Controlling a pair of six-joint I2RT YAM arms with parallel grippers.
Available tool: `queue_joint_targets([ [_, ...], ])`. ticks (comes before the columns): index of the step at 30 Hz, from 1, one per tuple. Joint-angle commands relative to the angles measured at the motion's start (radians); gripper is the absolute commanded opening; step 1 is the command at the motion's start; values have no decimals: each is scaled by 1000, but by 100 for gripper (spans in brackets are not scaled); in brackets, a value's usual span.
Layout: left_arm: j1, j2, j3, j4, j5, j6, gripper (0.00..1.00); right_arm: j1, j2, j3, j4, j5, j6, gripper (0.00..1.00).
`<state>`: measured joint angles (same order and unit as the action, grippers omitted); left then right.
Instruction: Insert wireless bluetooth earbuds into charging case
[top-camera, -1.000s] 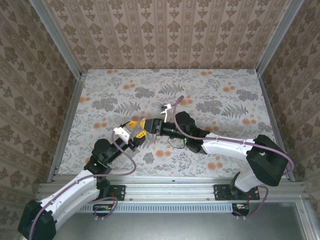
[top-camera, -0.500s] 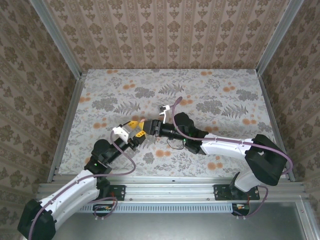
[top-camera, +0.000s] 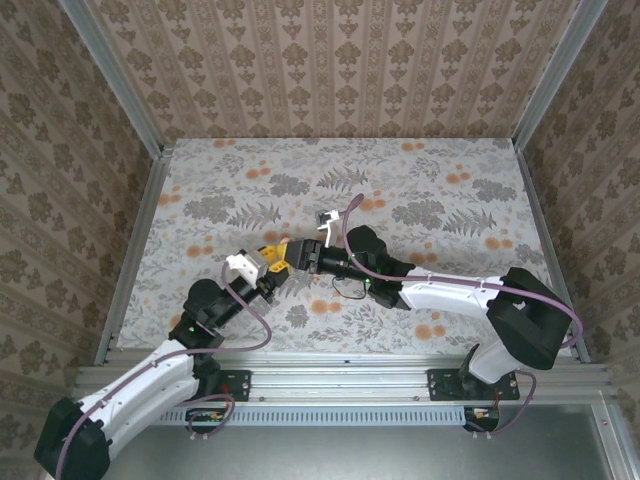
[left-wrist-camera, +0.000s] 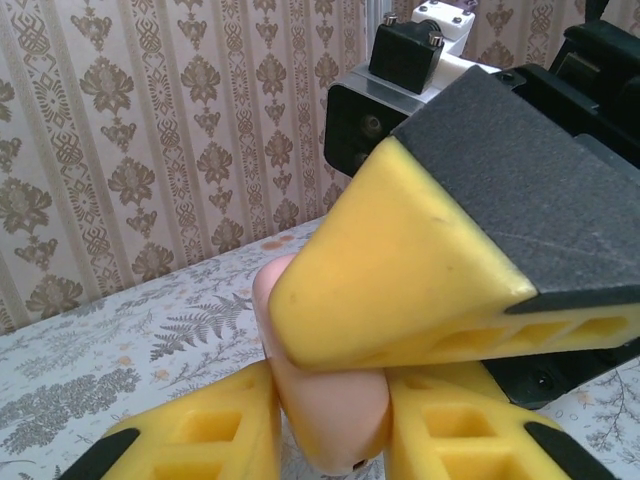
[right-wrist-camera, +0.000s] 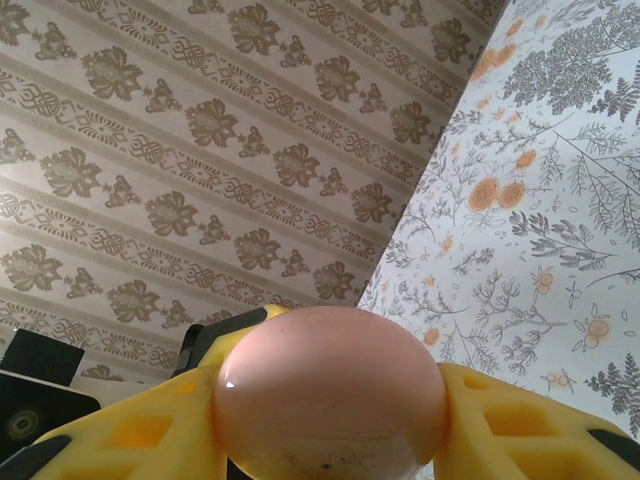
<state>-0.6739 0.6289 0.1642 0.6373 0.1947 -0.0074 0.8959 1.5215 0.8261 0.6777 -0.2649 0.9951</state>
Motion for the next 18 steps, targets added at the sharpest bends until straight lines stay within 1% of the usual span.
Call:
queue_joint_targets([
  [1,5,-7,25,-1,-57,-17,25,17,4,-1,20,-41,-10,48],
  [3,5,-11,26,-12,-57,-16,23,17,-4,-3,4,-32,-26,50],
  [5,8,-12,32,-37,-49,-9,21,13,-26,-2,-37,-16,-57,54],
  [7,11,-12,38,-58,-41,-11,19,5,-65,-4,-112,11,-114,59],
  [11,29,-3,48,-70,-15,-34,19,-22,-157,-8,-234,47,-235,65],
  [15,56,35,76,-92,46,-64,19,-58,-236,-35,-289,55,-335,67],
  [18,71,70,80,-66,81,-91,18,-88,-284,-42,-344,37,-417,67],
])
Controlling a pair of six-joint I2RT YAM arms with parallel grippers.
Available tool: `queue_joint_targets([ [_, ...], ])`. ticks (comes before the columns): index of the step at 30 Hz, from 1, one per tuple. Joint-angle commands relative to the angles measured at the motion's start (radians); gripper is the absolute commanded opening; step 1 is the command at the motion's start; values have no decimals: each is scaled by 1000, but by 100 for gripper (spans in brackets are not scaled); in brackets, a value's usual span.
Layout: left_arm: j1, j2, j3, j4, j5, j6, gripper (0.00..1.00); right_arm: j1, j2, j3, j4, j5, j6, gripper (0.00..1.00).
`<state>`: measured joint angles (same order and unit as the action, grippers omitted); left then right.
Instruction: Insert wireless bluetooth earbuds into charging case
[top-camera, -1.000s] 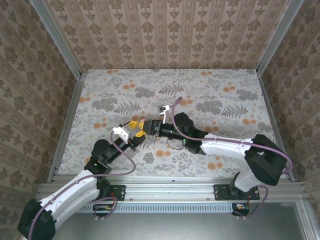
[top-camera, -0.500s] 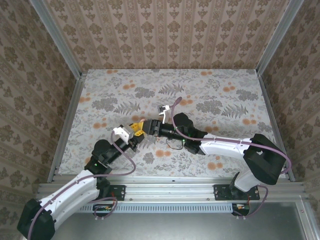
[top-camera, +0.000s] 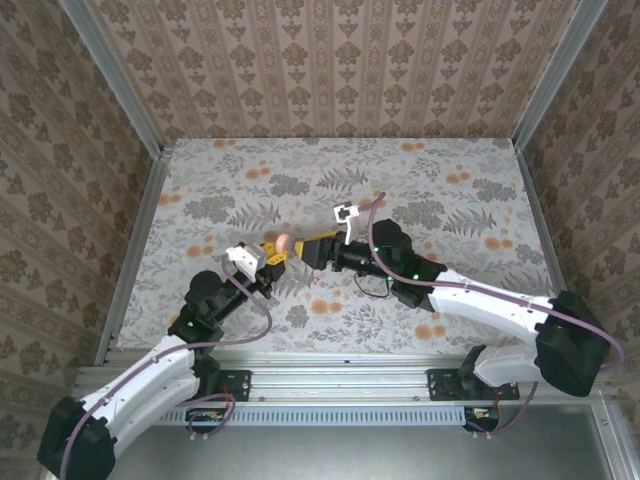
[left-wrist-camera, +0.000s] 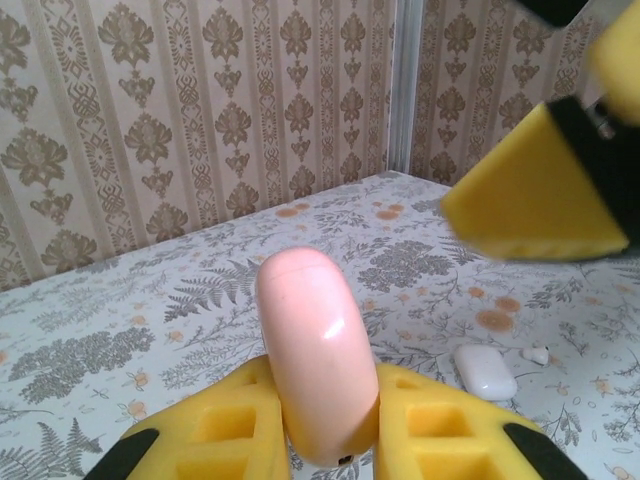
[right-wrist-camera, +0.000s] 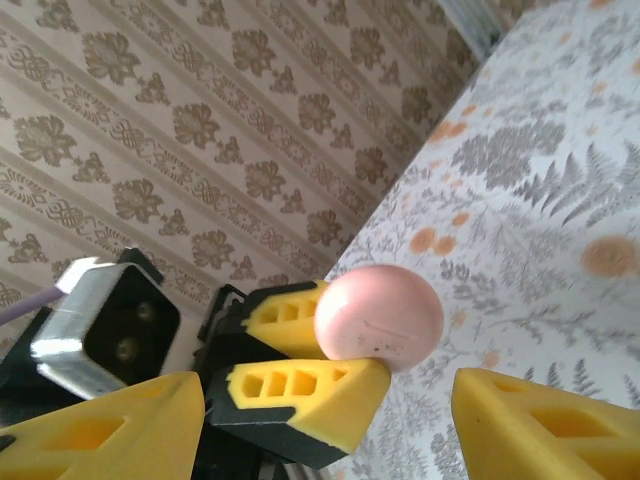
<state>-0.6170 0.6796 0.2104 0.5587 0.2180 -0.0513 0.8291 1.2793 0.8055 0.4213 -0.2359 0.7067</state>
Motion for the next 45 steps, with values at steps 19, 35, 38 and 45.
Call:
queue_joint_targets([
  [19,68,207,119,165,328,-139,18,-283,-161,-59,-193,-403,-633,73],
  [35,94,260,151,255,496,-144,18,-355,-54,179,-642,-667,-1136,68],
  [38,94,263,164,255,526,-149,18,-354,-1,236,-713,-721,-1214,65],
  [45,92,272,178,264,559,-154,18,-323,135,358,-791,-785,-1311,62],
])
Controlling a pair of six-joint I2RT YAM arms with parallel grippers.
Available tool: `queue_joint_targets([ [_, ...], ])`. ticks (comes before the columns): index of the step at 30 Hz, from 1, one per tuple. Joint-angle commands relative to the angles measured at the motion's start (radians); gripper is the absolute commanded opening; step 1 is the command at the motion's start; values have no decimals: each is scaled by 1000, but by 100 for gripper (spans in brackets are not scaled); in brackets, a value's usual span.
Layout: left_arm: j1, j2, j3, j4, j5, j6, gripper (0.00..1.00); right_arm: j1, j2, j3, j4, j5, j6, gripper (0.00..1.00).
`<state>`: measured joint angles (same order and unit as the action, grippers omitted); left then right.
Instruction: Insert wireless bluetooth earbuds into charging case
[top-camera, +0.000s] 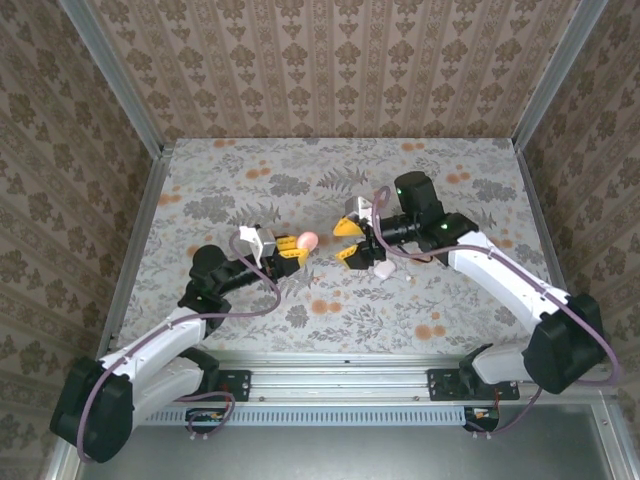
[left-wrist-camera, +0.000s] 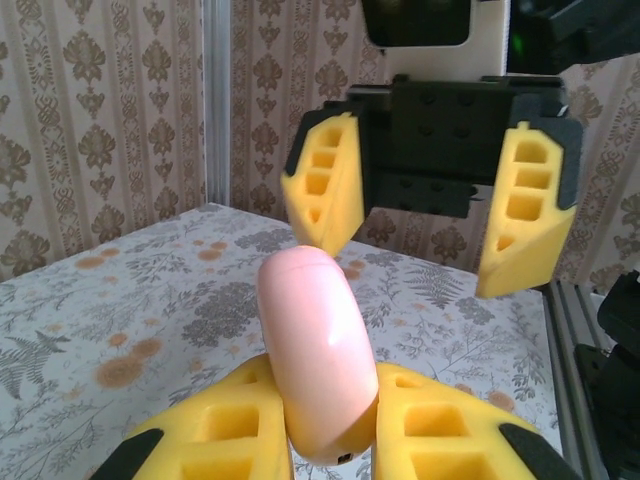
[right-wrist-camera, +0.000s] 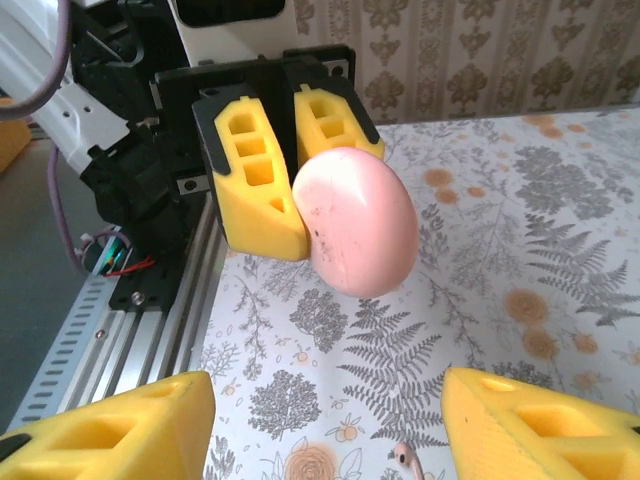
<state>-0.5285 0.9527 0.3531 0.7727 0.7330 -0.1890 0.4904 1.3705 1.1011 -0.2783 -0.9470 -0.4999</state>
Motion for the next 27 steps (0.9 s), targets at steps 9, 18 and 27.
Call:
queue_joint_targets([
  [9,4,16,58,40,59,-7,18,47,185,209,-227,-119,-198,56],
  [18,3,24,59,40,67,-6,18,60,231,256,-248,-157,-252,50],
  [27,1,60,62,85,80,-34,18,59,260,291,-248,-187,-286,46],
])
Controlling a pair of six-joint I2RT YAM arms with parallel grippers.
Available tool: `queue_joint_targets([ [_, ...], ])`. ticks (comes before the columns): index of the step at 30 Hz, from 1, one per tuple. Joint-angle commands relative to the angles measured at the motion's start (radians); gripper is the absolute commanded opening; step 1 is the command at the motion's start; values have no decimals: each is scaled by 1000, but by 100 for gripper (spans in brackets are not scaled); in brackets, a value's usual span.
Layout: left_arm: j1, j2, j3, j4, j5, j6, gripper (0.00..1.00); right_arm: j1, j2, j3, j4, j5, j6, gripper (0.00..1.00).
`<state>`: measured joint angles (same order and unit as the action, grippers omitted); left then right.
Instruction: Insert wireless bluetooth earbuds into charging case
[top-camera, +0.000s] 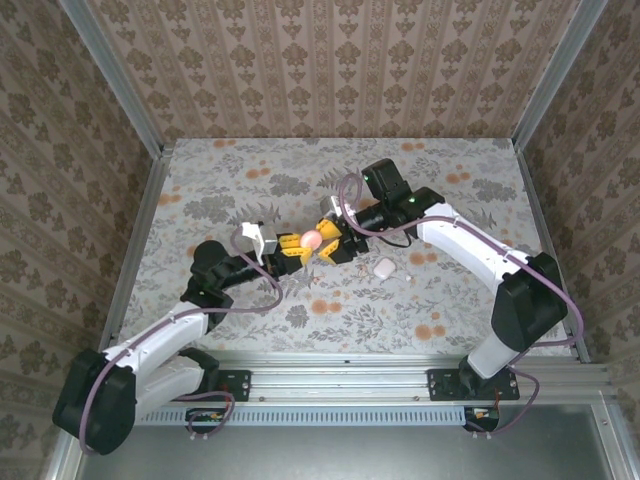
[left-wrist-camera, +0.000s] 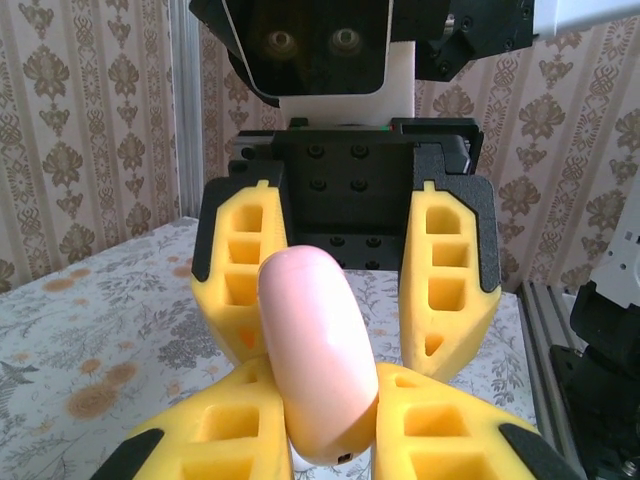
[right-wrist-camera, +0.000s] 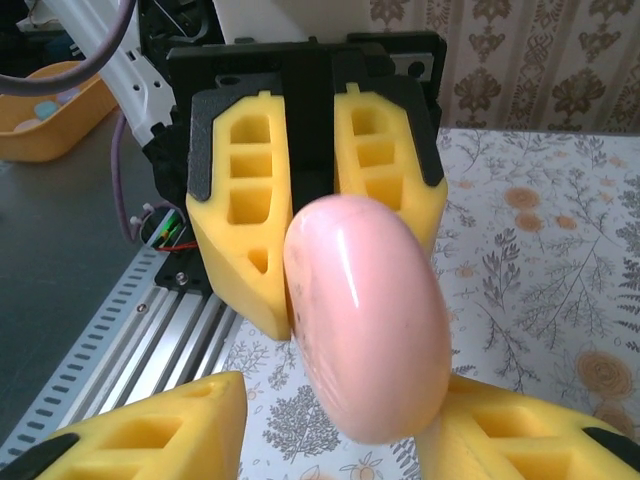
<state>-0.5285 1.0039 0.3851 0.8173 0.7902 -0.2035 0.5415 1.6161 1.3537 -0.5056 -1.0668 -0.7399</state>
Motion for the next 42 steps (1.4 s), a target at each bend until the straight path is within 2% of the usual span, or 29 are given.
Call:
queue_joint_targets([
  [1,1,9,31,41,24,-21,18,8,14,43,-21,-69,-51,45],
  [10,-1,12,28,32,25,-22,18,8,21,56,-25,-70,-88,28],
  [15,-1,12,25,12,16,-10,20,8,8,52,-25,-60,-106,15],
  [19,0,13,24,0,11,-2,22,10,-7,42,-53,-37,-113,13],
  [22,0,3,32,-50,0,23,31,8,-30,19,-58,4,-114,14],
  [27,-1,-62,86,-324,-23,198,53,9,-91,-46,-79,185,-107,14],
  [32,-15,-86,198,-708,-50,461,56,34,-158,-99,-128,440,-116,14],
  [35,-47,-63,232,-779,-61,518,58,77,-181,-110,-163,599,-134,13],
  [37,-77,-43,240,-801,-81,544,58,106,-185,-107,-188,663,-142,13],
  [42,-120,7,262,-845,-111,593,58,148,-203,-121,-186,690,-152,14],
])
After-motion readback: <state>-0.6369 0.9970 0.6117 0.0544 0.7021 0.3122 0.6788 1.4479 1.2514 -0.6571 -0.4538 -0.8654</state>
